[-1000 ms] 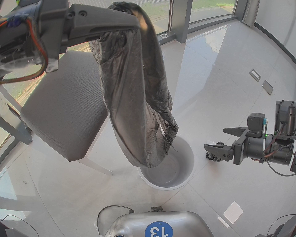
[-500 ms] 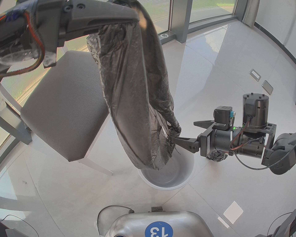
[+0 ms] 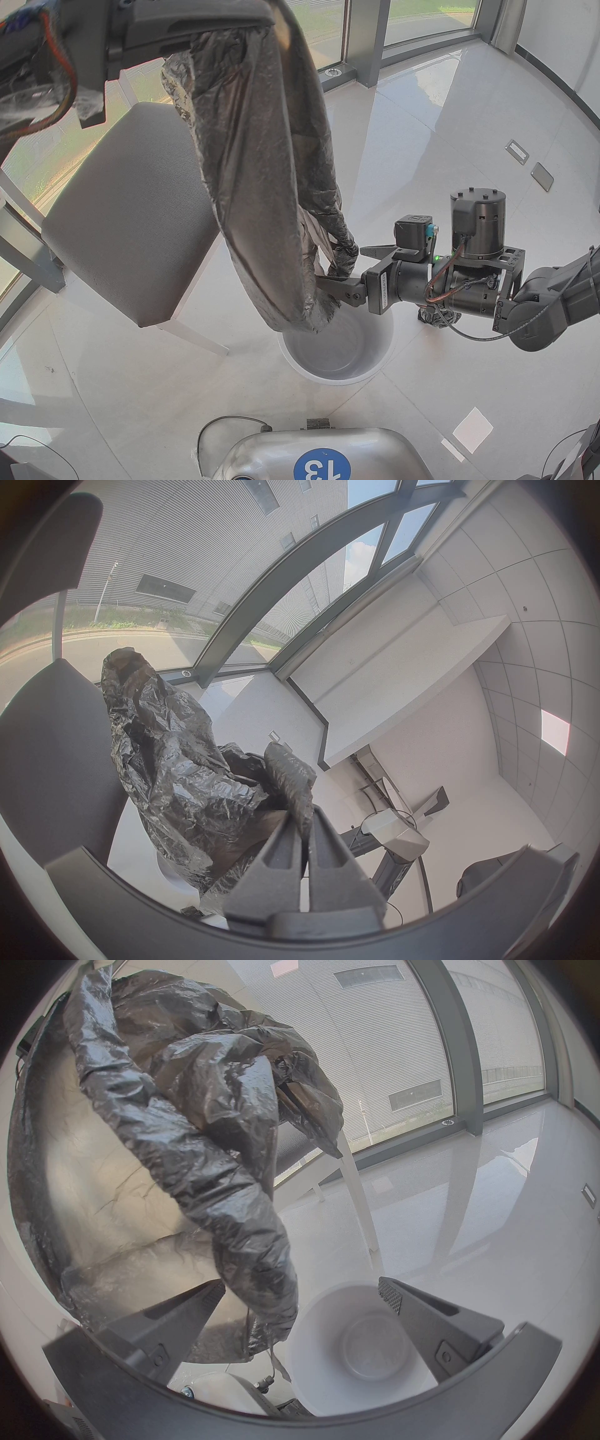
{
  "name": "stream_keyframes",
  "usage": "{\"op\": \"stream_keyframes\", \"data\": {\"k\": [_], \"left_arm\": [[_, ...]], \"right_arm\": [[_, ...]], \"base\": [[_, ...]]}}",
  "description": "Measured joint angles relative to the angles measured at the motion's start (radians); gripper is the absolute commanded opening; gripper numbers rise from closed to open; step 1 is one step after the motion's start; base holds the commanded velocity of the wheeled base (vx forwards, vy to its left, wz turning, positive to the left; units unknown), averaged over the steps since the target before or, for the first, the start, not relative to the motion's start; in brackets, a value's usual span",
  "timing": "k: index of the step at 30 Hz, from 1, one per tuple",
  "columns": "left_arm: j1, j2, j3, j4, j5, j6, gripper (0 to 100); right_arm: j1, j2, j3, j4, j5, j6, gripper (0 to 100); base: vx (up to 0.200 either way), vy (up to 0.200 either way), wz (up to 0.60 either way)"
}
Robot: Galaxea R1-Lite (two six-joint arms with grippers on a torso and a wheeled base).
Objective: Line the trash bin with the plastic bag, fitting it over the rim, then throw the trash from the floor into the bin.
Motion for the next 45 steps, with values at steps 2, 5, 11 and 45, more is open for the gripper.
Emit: {"op": "stream_keyframes", "data": {"k": [2, 5, 11, 45], "left_arm": [[0.0, -0.001, 0.0, -0.001, 0.0, 0.0, 0], [0.0, -0.002, -0.001, -0.003, 0.0, 0.0, 0], [-0.001, -0.002, -0.001, -0.003, 0.0, 0.0, 0], [-0.019, 0.069, 0.021, 0.12, 0.12, 0.013, 0]], "right_arm": [[0.0, 0.014, -0.014, -0.01, 0.0, 0.001, 100], [0.0, 0.033, -0.034, -0.026, 0.0, 0.003, 100], [-0.004, 0.063, -0.073, -0.046, 0.0, 0.002, 100], [-0.009, -0.24, 0.612, -0.196, -0.015, 0.003, 0]], "base": [[0.0, 0.0, 0.0], [0.0, 0.0, 0.0], [0.0, 0.0, 0.0], [0.0, 0.0, 0.0]]}}
